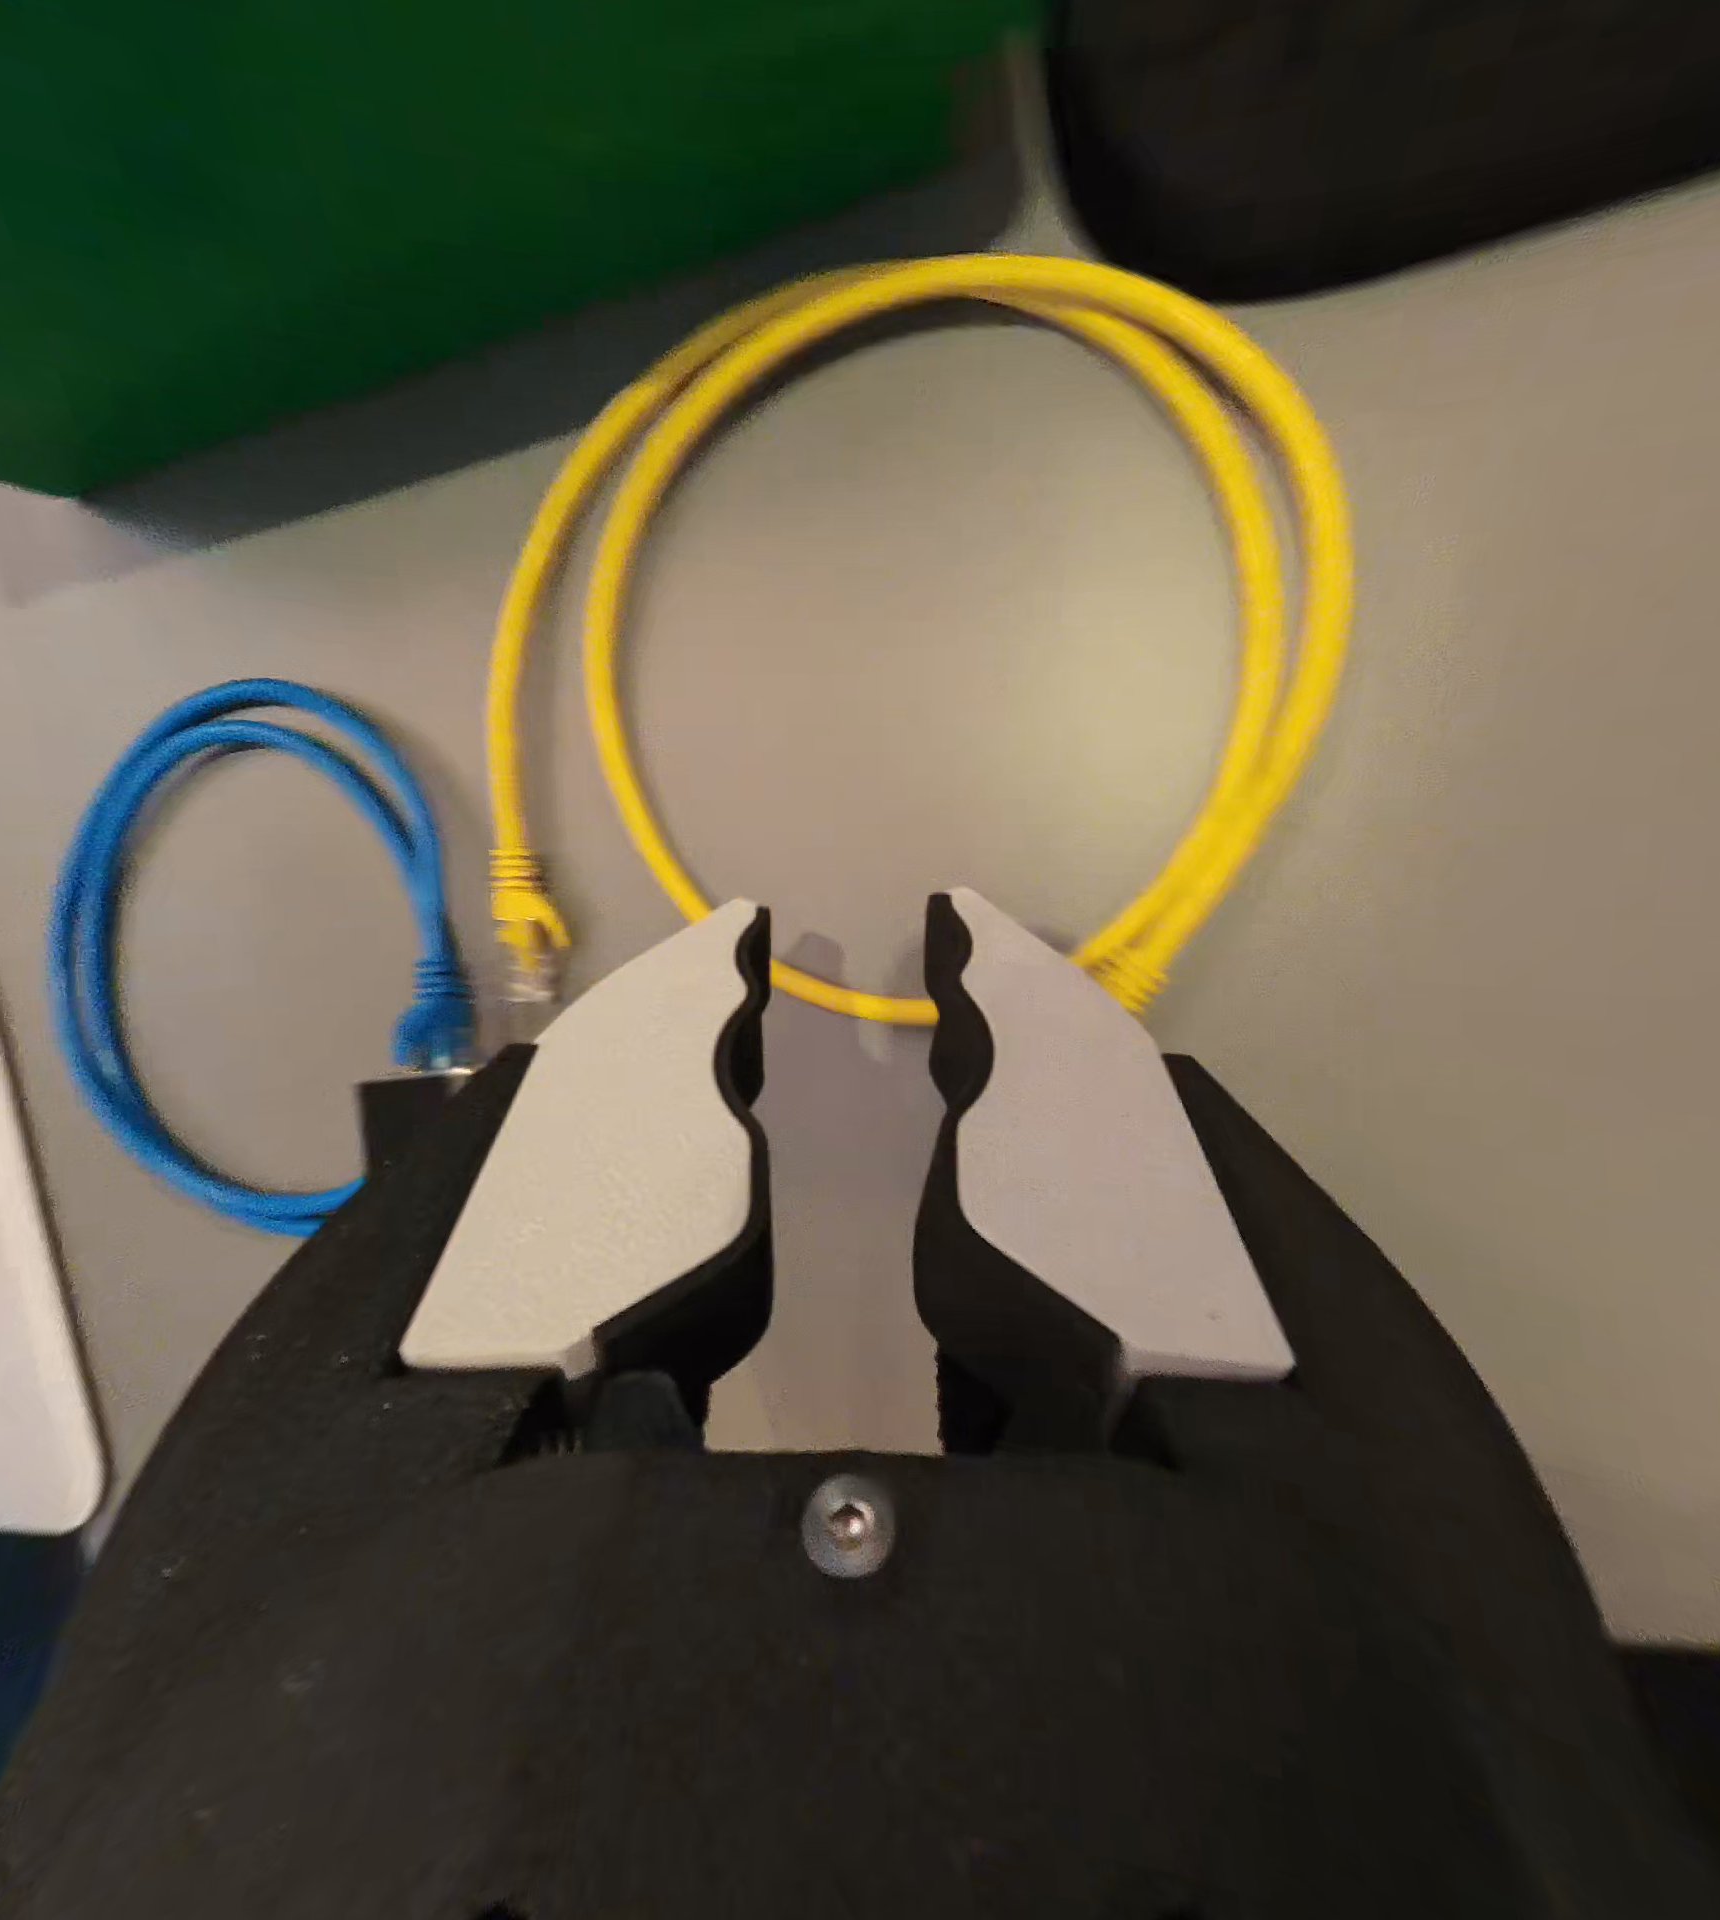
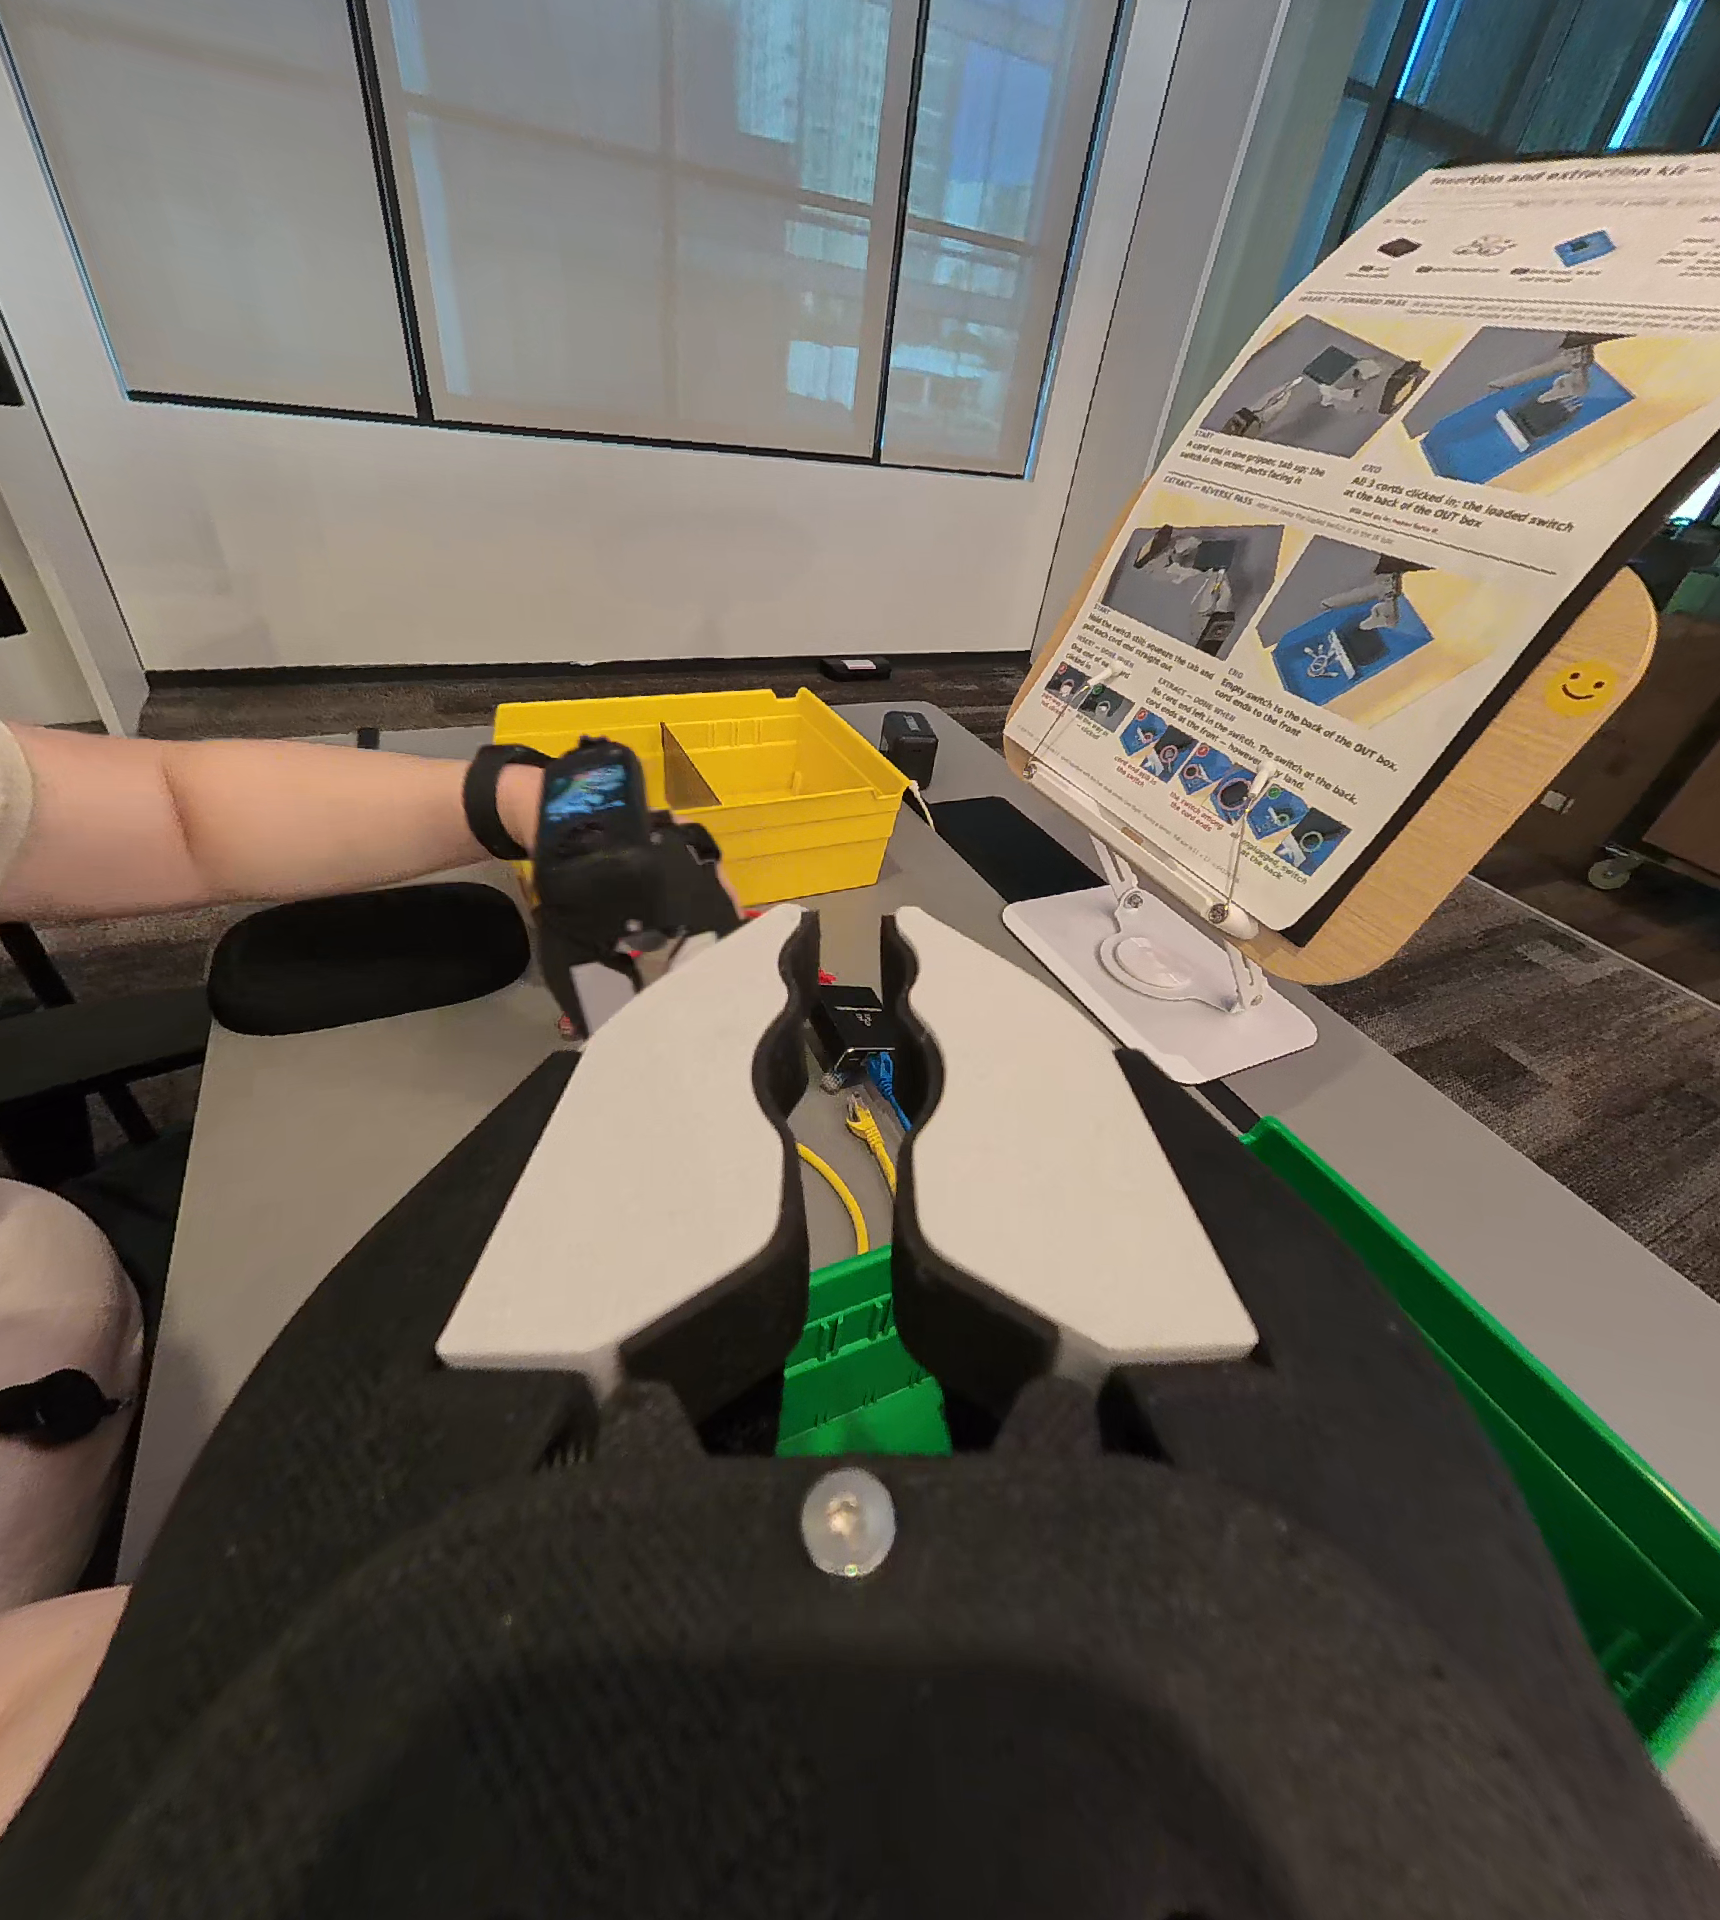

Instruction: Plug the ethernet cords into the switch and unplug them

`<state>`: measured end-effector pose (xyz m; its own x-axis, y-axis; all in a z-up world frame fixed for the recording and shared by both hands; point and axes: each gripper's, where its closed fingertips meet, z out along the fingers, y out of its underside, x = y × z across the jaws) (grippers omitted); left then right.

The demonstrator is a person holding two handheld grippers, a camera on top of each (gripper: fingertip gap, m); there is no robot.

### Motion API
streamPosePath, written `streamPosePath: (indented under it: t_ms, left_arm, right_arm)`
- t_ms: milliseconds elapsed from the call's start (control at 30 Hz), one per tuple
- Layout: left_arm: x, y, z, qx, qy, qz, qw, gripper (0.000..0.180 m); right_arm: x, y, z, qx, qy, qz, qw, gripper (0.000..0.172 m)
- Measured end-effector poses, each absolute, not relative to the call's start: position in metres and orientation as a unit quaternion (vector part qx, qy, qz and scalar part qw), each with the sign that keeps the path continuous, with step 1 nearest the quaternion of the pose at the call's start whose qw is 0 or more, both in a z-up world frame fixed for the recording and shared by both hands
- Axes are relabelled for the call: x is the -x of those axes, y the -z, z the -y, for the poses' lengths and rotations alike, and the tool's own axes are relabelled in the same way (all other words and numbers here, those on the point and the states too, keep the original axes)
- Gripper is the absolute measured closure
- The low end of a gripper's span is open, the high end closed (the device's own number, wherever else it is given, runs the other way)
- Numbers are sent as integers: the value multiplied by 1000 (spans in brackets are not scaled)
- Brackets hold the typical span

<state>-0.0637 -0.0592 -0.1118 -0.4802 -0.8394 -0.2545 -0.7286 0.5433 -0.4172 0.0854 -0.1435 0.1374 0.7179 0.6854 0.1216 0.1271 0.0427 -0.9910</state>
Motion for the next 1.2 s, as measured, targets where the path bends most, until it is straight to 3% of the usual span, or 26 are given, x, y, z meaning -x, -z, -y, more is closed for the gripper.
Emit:
streamPosePath:
  t_ms: [300,500,600,800,900,967,1033,1133,1200]
  left_arm:
    - [114,156,83,406,105,-889,184,161]
    - [106,156,81,413,102,-884,194,165]
    - [101,135,78,432,105,-869,215,167]
    - [91,44,60,559,243,-757,235,168]
    - [88,11,39,585,293,-709,261,168]
    - [91,-7,22,597,320,-682,276,168]
    - [95,-20,5,608,344,-657,284,168]
    - [101,-38,-16,618,374,-624,298,168]
    - [108,-45,-27,624,378,-611,307,168]
  right_arm:
    - [-81,-134,141,669,-203,314,642,160]
    - [-74,-132,139,675,-198,324,633,160]
    - [-63,-132,133,677,-205,335,622,160]
    - [24,-142,137,631,-288,439,571,160]
    - [90,-136,149,590,-387,508,494,166]
    - [121,-88,158,604,-422,577,353,171]
    - [131,-20,138,666,-370,606,229,171]
    - [143,30,88,742,-374,530,169,171]
    - [151,27,57,748,-422,468,209,171]
